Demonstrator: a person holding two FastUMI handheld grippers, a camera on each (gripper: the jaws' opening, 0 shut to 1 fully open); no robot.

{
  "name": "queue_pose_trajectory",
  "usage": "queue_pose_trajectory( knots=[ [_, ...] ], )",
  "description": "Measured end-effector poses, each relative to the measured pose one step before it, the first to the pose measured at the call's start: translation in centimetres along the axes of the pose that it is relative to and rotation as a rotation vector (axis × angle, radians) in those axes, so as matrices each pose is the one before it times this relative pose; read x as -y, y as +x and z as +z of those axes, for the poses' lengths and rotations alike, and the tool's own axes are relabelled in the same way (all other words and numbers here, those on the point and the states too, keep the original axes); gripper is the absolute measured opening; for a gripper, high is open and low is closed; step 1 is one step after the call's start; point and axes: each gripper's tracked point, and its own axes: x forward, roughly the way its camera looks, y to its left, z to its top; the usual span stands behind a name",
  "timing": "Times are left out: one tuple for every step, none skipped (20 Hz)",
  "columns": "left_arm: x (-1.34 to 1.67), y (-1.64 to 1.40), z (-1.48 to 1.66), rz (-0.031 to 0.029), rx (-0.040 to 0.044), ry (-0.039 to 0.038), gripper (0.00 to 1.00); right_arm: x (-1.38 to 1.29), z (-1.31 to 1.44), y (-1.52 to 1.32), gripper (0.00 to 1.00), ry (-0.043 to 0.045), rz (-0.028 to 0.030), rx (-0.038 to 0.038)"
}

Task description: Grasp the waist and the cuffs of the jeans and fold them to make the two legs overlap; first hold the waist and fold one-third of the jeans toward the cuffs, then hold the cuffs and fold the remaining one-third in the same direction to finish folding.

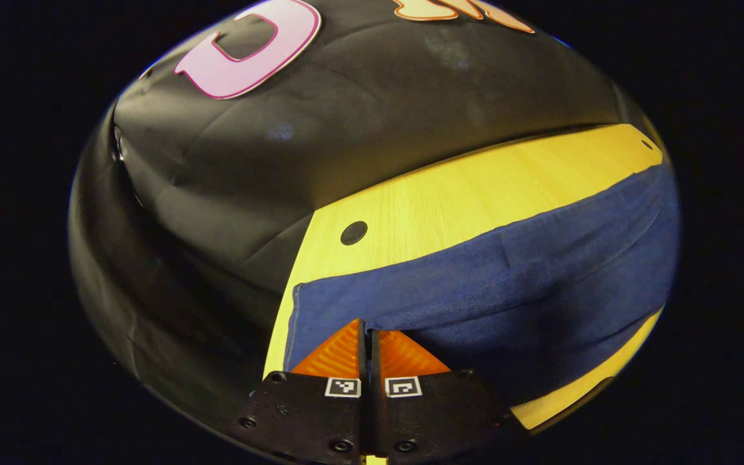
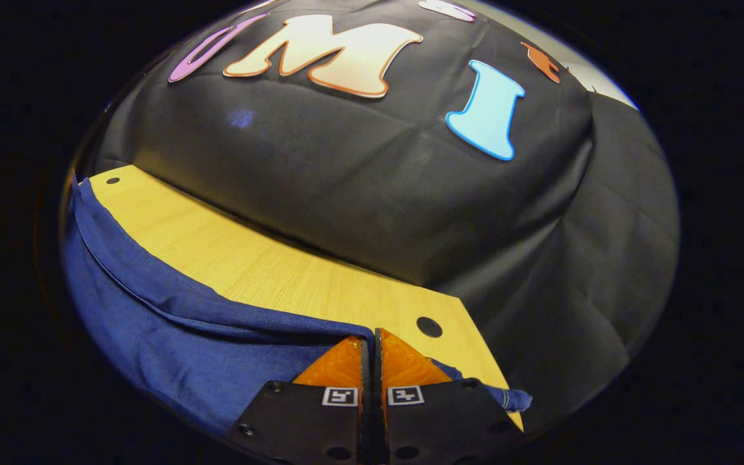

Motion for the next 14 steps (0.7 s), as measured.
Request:
queue_pose_trajectory(
  knots=[
    [0.411,0.203,-0.213,0.00165,-0.00756,-0.00659,0.00,-0.108,-0.375,0.238,0.02,0.01168,0.00731,-0.01403],
    [-0.024,0.330,0.004,-0.00108,0.00025,-0.00483,0.00,0.035,-0.401,0.036,0.02,0.02316,0.00652,-0.01874],
    [-0.018,-0.264,-0.018,0.00104,0.00392,-0.00906,0.00,0.273,-0.425,0.042,0.07,0.02517,0.00602,-0.01883],
    [0.282,0.148,-0.022,-0.00938,0.01229,-0.01868,0.00,0.694,-0.041,-0.302,0.05,0.01335,-0.01409,-0.01322],
    [0.723,-0.859,0.896,-0.02338,0.02065,-0.02187,0.34,0.986,0.290,-0.310,0.35,0.01172,-0.02043,-0.00163],
    [0.067,-0.905,0.455,-0.00600,0.02871,-0.02278,0.67,0.811,0.538,0.083,0.66,0.02849,-0.00926,0.00798],
    [0.072,-0.027,0.737,-0.00709,0.02632,-0.01871,1.00,0.910,0.460,-0.841,0.96,0.03689,-0.01283,0.01407],
    [-0.097,-1.009,1.036,-0.00035,0.02950,-0.01151,0.94,0.776,0.590,-0.206,0.98,0.03812,-0.01280,0.01100],
    [0.112,-1.107,0.510,-0.00285,0.02200,-0.00978,0.95,1.292,0.648,-0.862,0.99,0.04168,-0.02177,0.01111],
    [0.352,-0.936,0.808,-0.01485,0.02553,-0.01413,0.95,1.480,0.244,-0.590,0.99,0.04736,-0.02140,0.00507],
    [0.468,-0.600,0.754,-0.01873,0.02085,-0.01316,0.95,1.548,-0.072,-0.561,1.00,0.04970,-0.02153,-0.00010],
    [0.477,-0.714,0.882,-0.01648,0.02238,-0.01559,0.95,1.686,-0.419,-0.329,1.00,0.03539,-0.02683,-0.01315],
    [0.347,-0.560,0.699,-0.01563,0.02082,-0.01472,0.95,1.605,-1.150,-0.041,1.00,0.02915,-0.02721,-0.02970],
    [0.183,-0.320,0.635,-0.01575,0.01986,-0.01154,0.95,1.774,-1.235,-0.116,0.98,0.02609,-0.03588,-0.03607]
  ],
)
